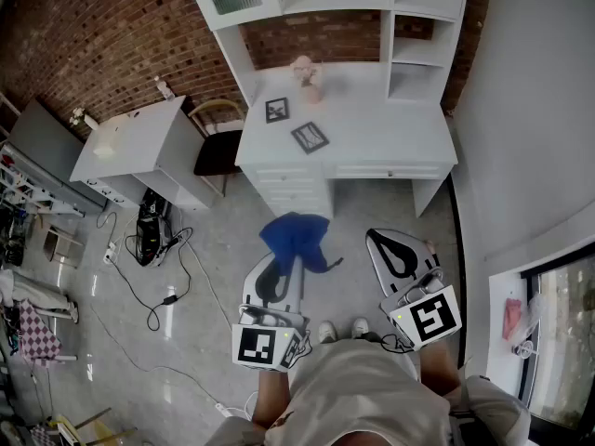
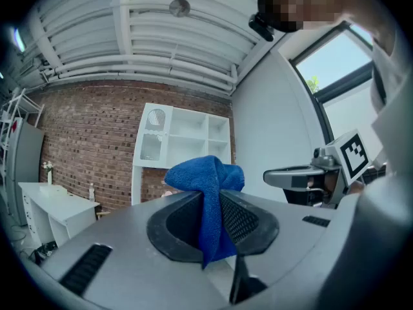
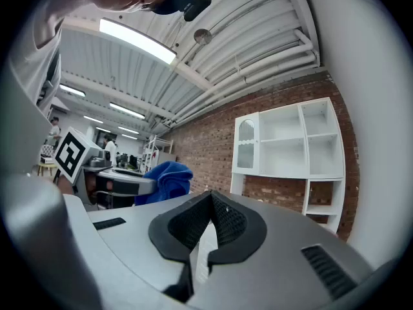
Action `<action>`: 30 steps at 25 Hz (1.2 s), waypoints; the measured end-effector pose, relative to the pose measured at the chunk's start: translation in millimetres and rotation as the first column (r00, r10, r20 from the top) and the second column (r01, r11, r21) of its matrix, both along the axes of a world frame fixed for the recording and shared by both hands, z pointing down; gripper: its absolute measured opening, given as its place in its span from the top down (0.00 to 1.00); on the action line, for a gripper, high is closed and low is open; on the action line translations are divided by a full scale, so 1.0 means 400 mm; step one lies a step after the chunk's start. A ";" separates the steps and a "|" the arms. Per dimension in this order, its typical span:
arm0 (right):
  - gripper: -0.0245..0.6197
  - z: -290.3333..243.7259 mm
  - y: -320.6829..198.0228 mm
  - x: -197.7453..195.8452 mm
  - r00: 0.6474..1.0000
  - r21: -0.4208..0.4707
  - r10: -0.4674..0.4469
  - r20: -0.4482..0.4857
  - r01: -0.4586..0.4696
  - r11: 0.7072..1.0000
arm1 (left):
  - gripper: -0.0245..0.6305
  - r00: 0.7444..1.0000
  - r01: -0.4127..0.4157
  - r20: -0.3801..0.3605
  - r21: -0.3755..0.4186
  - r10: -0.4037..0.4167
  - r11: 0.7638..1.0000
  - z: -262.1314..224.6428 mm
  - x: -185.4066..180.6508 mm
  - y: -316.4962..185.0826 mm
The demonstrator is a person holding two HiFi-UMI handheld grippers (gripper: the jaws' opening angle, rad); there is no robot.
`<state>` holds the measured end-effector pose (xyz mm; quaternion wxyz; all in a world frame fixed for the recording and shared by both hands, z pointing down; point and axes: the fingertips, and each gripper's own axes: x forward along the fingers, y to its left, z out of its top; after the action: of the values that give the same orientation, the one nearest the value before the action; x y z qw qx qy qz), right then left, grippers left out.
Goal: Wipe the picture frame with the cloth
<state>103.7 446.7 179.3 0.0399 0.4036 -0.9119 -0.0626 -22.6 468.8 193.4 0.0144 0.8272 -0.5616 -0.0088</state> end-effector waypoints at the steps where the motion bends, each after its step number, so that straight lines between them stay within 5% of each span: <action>1: 0.97 -0.001 -0.001 0.008 1.000 0.003 -0.003 0.016 0.003 1.000 | 0.86 1.000 0.002 0.001 -0.006 -0.002 1.000 0.003 0.007 0.001; 8: 0.97 0.007 0.017 0.018 0.995 -0.011 -0.049 0.087 0.050 0.999 | 0.85 0.999 0.027 0.028 -0.045 -0.026 0.999 0.025 0.016 0.026; 30: 0.97 0.051 -0.058 0.015 0.998 -0.051 -0.056 0.021 0.057 0.997 | 0.85 0.998 0.068 0.010 -0.027 -0.068 0.997 0.054 0.032 -0.041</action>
<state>109.5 423.3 199.6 0.0397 0.3771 -0.9246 -0.0364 -9.7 452.3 214.9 0.0229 0.8074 -0.5896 0.0024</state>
